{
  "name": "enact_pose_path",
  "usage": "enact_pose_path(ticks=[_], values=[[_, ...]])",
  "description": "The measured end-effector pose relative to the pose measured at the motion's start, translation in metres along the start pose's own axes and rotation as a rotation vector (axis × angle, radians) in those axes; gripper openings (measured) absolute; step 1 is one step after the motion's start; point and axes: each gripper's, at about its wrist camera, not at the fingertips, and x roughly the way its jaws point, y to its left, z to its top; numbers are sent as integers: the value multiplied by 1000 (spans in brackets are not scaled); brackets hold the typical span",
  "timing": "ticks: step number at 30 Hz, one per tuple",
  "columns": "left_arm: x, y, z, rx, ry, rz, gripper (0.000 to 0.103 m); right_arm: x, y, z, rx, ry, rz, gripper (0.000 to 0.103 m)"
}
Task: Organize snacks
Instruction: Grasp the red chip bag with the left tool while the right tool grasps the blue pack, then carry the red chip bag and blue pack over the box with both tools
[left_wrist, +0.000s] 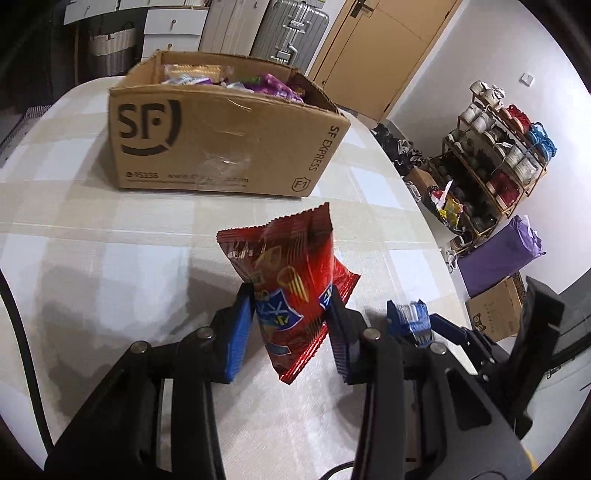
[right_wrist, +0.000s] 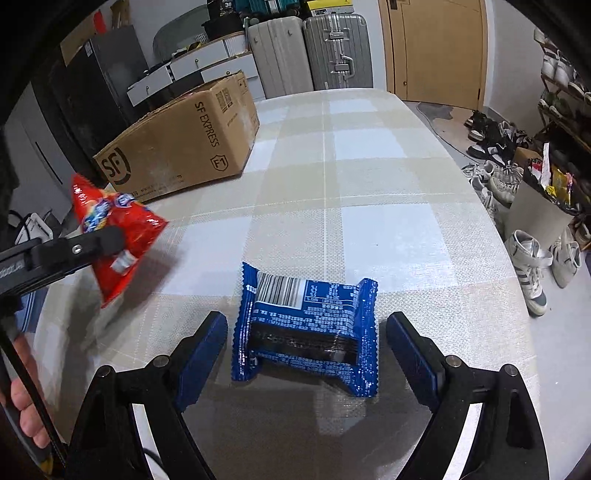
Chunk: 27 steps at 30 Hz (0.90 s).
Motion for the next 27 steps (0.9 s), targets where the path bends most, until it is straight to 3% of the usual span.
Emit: enact_pose_path(ticks=[7, 9, 15, 27], values=[[-21, 20, -8, -2, -18, 18, 35, 4, 11, -5, -110, -15, -74, 75], [-27, 27, -12, 1, -19, 24, 35, 3, 9, -5, -102, -26, -60, 65], [-38, 32, -21, 31, -16, 39, 35, -1, 3, -5, -75, -41, -16, 49], [-46, 38, -22, 31, -20, 47, 35, -9, -4, -4, 24, -54, 143, 47]])
